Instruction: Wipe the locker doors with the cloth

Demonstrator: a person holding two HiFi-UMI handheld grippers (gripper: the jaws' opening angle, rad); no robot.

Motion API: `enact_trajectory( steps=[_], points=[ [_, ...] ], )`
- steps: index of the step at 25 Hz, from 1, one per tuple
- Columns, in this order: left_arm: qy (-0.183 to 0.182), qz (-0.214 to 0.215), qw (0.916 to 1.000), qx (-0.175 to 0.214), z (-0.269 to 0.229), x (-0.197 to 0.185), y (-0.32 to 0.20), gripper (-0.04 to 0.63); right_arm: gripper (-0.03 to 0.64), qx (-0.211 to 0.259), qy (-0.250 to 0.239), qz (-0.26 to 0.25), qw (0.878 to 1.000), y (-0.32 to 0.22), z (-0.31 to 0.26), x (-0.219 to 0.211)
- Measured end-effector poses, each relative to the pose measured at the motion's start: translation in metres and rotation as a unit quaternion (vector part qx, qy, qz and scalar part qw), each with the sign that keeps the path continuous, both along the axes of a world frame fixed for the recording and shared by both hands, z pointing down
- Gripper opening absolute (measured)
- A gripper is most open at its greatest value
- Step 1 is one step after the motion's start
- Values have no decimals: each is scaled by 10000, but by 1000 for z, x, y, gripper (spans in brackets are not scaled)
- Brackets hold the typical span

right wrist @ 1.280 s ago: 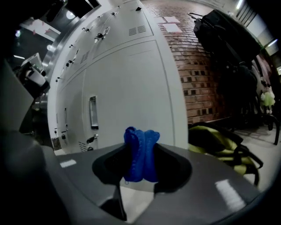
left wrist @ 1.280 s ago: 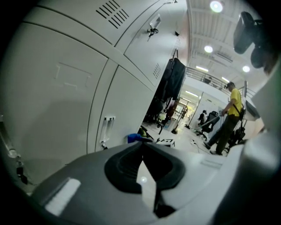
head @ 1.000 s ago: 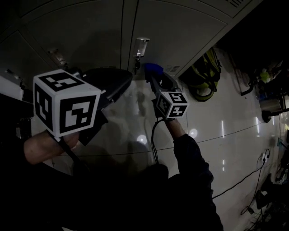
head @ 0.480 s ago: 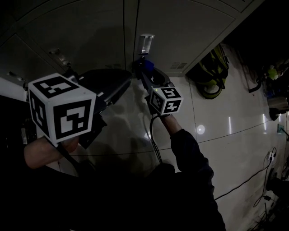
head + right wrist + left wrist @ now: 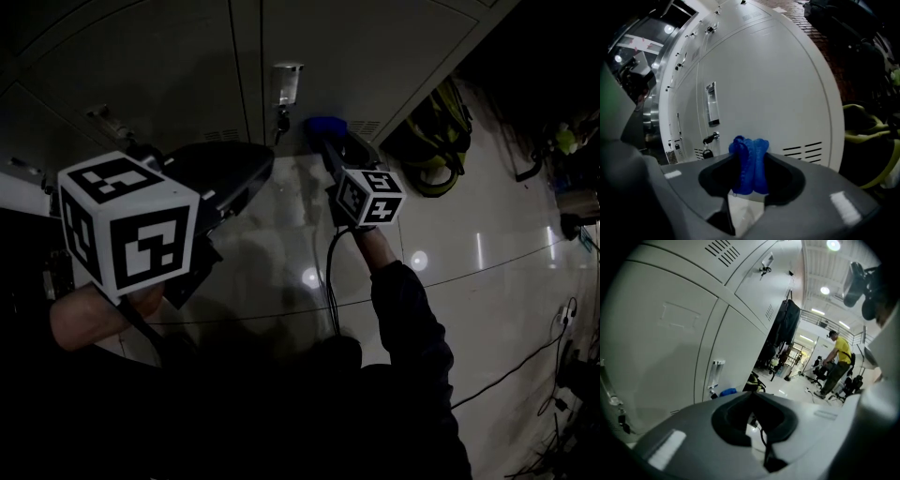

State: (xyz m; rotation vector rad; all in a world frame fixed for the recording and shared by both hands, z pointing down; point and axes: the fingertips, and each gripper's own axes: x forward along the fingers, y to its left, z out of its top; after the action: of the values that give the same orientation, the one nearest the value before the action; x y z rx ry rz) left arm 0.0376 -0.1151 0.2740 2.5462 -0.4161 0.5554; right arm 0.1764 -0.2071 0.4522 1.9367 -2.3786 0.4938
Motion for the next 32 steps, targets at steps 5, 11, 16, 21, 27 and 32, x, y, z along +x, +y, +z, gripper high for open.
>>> enact_trajectory(
  steps=[5,11,16,21,27,32],
  points=[
    [-39,60,10000,-16,-1,10,2,0,154,-113,16,514,9986,9,4,55],
    [-55,137,9999,-34,8,24,5,0,153,-254,100,1003,9946,18,14,116],
    [-87,121,9999,-38,10,26,4,0,153,-303,227,1259,9913,23,17,143],
    [-136,51,9998,-101,12,18,4,0,153,-280,107,1299,9911,27,18,135],
    [-121,-42,9999,-90,10,8,2,0,153,-239,-98,661,9975,27,26,62],
    [-46,-77,9999,-51,0,1,3,0,155,-195,-121,-94,9997,15,25,-17]
  ],
)
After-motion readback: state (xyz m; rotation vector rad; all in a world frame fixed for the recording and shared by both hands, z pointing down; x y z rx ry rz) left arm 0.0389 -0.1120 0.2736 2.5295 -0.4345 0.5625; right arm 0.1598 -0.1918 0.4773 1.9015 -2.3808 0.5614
